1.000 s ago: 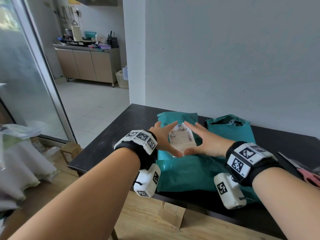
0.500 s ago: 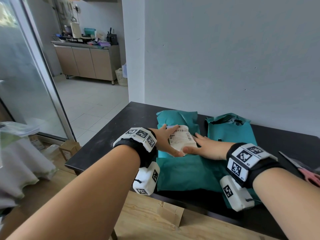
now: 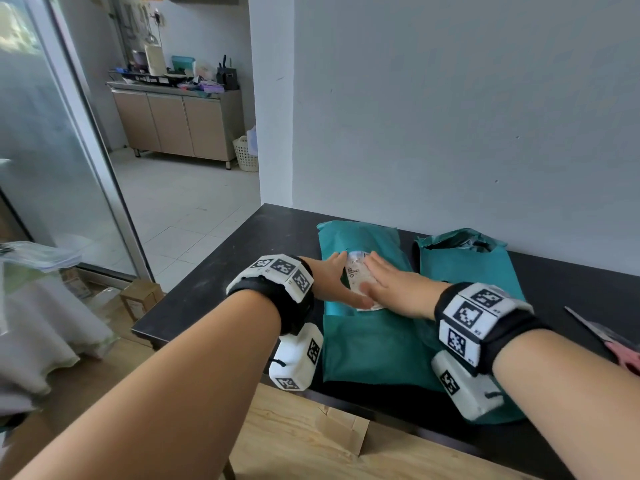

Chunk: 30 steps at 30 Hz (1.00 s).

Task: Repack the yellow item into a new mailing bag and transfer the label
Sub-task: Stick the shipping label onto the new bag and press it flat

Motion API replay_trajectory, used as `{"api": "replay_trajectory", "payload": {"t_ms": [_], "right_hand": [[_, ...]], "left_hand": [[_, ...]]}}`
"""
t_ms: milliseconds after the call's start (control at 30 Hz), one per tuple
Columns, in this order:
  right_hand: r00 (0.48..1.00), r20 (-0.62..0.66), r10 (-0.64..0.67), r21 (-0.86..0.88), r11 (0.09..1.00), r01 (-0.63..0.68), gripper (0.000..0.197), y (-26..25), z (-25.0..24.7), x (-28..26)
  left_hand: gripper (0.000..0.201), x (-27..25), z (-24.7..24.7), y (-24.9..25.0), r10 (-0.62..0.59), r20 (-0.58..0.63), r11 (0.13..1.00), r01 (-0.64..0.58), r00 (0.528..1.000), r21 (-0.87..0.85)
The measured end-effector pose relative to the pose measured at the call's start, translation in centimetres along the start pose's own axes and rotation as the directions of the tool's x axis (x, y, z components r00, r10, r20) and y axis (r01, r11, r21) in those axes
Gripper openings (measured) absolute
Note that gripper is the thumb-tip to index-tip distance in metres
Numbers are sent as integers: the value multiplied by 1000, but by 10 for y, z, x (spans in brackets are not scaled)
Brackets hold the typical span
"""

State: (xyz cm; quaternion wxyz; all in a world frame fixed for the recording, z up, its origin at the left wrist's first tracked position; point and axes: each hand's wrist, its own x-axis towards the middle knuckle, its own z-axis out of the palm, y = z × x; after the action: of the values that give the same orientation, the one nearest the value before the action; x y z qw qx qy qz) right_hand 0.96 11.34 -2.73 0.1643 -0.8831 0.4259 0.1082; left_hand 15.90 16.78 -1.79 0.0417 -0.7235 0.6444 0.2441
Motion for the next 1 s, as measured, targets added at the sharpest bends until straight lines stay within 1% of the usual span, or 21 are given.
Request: {"api": "replay_trajectory", "payload": {"t_ms": [67,200,300,333,367,400,433,467,500,533,567,600,633,667,700,767,833,867,900,933,1000], "right_hand": [[999,-10,43,36,998,-43,74,3,3,2],[998,-24,57,65,996,-55,77,2,8,5],[996,-41,75,45,996,-73,87,-2,12,2],[996,-48,81,29,996,-79,91,-3,12,2],[995,-47,85,17,996,-84,93,-4,12,1],[996,-38,86,8,996,-86,94,-4,12,0],[996,-29,85,-3,996,-85,92,-3,10,-1],[996,-27,80,-17,997,-81,87,-1,6,-2],[997,-37,69,-35,997,-70,82,-1,0,-4],[997,-57,50,-55,997,-53,76,-2,-5,-5],[997,-77,26,-78,996,-32,72,-3,-10,-5],[996,-86,1,-98,995,-9,68,-6,-14,-4],[996,-85,-21,-115,993,11,65,-8,-15,-3],[996,-80,-39,-128,991,28,63,-10,-13,-2],[995,-78,-56,-135,990,45,61,-10,-9,0],[992,-90,-90,-113,990,79,58,-10,2,4],[990,-96,-99,-99,991,89,58,-9,8,7],[992,-91,-91,-97,992,82,59,-9,9,7],[992,-91,-83,-87,993,75,60,-8,9,6],[992,-94,-79,-71,995,72,60,-8,9,5],[992,-100,-76,-40,997,72,61,-7,10,3]], "left_hand": [[111,4,1,-1,-6,16,1000,6,1000,5],[115,8,3,-5,28,-4,998,-28,1000,54],[114,9,4,-9,42,-18,998,-41,999,42],[112,9,4,-12,34,-21,999,-34,999,-5],[107,12,3,-16,12,-34,995,-15,999,-99],[96,15,3,-20,-31,-65,974,15,997,-228],[81,18,3,-24,-83,-116,930,35,990,-366],[63,20,1,-26,-150,-158,862,51,976,-504],[48,21,0,-28,-220,-165,768,66,961,-637],[32,23,-2,-30,-266,-130,664,84,955,-743],[16,23,-4,-30,-278,-62,570,113,959,-814],[13,22,-4,-29,-270,16,493,153,963,-857],[18,22,-3,-27,-255,62,440,173,965,-881],[25,25,-2,-26,-246,73,421,175,966,-890],[38,30,-1,-23,-254,57,429,165,966,-888],[74,41,3,-19,-289,-18,508,138,957,-850],[100,47,4,-17,-312,-61,585,141,948,-799],[102,47,3,-16,-323,-62,614,159,944,-773],[94,48,2,-15,-337,-79,638,166,938,-752],[81,51,3,-16,-353,-102,645,163,930,-747],[63,58,4,-17,-375,-124,614,146,919,-776]]}}
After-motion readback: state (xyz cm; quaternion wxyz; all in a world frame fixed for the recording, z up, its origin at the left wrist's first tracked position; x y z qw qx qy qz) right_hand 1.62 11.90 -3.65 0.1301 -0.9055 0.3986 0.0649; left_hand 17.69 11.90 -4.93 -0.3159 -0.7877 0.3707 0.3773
